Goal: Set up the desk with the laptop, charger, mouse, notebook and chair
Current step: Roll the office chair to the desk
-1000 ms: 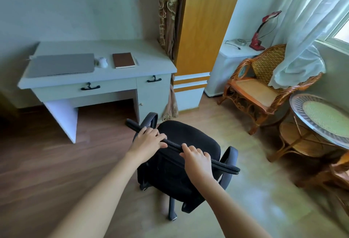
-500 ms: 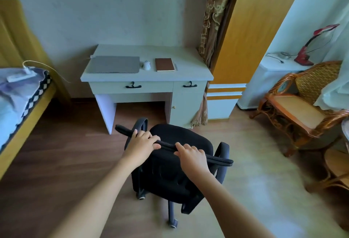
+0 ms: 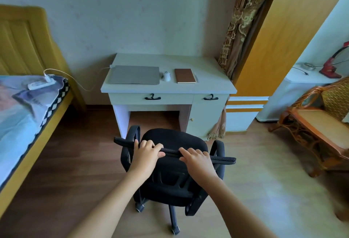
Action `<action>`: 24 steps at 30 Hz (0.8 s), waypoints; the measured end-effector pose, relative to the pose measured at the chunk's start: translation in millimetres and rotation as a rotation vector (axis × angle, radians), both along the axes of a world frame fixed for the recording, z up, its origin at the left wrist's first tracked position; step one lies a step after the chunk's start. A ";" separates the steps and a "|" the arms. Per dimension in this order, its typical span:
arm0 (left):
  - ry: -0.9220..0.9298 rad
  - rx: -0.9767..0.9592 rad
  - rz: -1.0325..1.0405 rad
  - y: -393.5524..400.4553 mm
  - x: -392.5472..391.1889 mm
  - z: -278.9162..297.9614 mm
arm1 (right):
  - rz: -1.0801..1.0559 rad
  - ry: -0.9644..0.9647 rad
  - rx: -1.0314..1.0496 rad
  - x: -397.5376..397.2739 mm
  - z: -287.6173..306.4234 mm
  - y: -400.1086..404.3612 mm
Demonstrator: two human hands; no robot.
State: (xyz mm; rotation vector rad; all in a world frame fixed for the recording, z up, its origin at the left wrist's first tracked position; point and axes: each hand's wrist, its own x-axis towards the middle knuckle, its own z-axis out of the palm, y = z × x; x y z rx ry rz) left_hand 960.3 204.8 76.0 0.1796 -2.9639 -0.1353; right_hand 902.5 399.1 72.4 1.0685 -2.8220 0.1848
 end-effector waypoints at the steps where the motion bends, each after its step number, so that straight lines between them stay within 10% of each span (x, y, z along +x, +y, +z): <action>1: 0.000 0.011 0.015 -8.8 -6.0 -0.4 | 0.022 -0.019 0.003 -8.0 2.7 -9.7; 24: -0.270 0.159 0.219 -132.8 -184.0 19.9 | 0.188 -0.228 0.158 -228.8 19.6 -159.4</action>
